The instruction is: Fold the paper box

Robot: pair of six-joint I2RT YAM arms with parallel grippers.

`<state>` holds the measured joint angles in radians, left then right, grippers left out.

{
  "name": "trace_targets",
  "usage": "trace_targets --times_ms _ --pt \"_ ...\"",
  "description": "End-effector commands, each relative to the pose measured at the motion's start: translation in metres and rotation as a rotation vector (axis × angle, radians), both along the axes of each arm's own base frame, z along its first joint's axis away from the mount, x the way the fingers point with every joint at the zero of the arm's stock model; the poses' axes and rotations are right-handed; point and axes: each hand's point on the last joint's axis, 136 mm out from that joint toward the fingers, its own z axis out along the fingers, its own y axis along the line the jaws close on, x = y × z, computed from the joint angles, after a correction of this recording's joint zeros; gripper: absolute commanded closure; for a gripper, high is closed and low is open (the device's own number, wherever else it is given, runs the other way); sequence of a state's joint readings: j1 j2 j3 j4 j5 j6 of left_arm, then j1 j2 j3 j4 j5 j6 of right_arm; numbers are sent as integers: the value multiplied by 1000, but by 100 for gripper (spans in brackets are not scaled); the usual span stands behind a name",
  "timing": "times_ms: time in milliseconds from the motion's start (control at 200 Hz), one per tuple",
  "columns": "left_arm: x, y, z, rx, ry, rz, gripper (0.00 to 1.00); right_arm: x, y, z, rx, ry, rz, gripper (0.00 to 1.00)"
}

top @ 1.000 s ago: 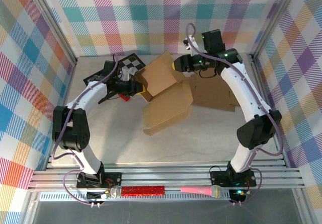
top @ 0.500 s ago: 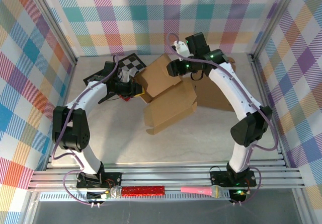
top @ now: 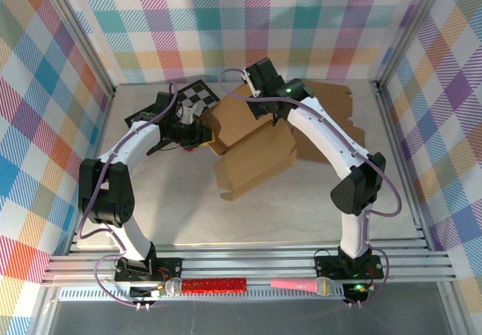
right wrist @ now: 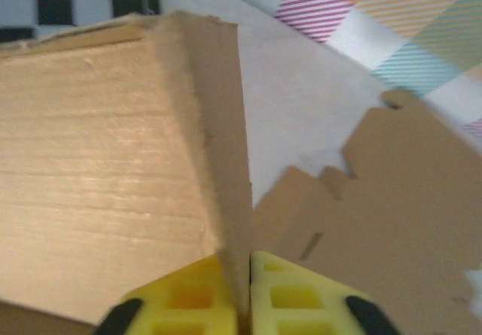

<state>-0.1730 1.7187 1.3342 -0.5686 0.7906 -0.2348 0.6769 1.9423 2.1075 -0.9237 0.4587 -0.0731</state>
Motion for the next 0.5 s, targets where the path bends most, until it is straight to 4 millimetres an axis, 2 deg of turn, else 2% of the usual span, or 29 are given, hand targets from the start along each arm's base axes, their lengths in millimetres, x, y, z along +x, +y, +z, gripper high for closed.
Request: trace_targets --times_ms 0,165,305,365,430,500 --pt "3 -8 29 -27 -77 -38 100 6 -13 7 -157 -99 -113 100" --pt "1 -9 26 -13 -65 -37 100 7 -8 5 -150 -89 -122 100" --pt "0 -8 24 -9 -61 -39 100 10 -7 1 -148 -80 -132 82" --pt "0 -9 24 -9 -59 -43 100 11 -6 -1 -150 -76 -134 78" --pt "0 -9 25 -9 -61 -44 100 14 -7 -2 -158 -80 -146 78" --pt "0 -9 25 -7 -62 -43 100 16 -10 -2 -170 -88 -164 85"
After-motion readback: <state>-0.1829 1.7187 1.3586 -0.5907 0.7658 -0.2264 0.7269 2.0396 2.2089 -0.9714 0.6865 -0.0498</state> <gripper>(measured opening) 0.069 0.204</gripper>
